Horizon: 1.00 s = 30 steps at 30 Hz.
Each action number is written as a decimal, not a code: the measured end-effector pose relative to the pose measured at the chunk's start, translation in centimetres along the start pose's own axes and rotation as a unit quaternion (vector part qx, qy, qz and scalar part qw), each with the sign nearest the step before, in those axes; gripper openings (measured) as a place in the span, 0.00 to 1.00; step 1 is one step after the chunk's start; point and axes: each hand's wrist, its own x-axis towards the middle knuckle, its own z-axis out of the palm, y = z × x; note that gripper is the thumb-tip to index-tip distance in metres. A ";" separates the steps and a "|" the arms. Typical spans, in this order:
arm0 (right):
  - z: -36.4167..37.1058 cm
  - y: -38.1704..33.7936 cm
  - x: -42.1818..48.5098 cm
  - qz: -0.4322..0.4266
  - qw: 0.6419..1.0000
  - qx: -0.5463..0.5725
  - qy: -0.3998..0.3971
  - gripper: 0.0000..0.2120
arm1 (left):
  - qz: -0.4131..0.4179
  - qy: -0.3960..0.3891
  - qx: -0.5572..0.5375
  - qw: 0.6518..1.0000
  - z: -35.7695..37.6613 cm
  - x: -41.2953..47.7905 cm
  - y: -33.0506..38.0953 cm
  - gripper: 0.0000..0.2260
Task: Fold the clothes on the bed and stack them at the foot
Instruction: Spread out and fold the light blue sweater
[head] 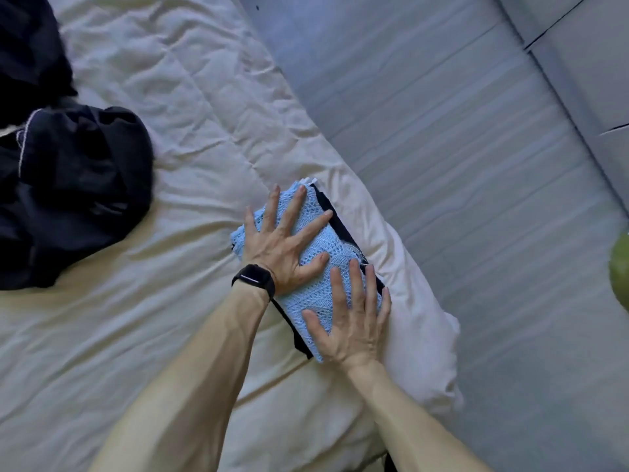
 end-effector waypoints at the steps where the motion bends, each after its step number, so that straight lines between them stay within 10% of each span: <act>1: 0.5 -0.1 0.1 -0.004 1.000 -0.005 0.008 0.38 | 0.005 0.011 -0.008 1.000 0.3 0.1 -0.3 0.32; 22: 4.7 1.1 -1.9 -0.060 0.994 -0.022 0.086 0.38 | 0.030 0.138 -0.007 0.990 2.6 -0.7 -1.1 0.33; 30: -1.9 -1.0 -2.1 -0.019 0.998 -0.017 -0.055 0.37 | -0.011 0.008 0.022 1.000 -2.4 -2.6 1.6 0.31</act>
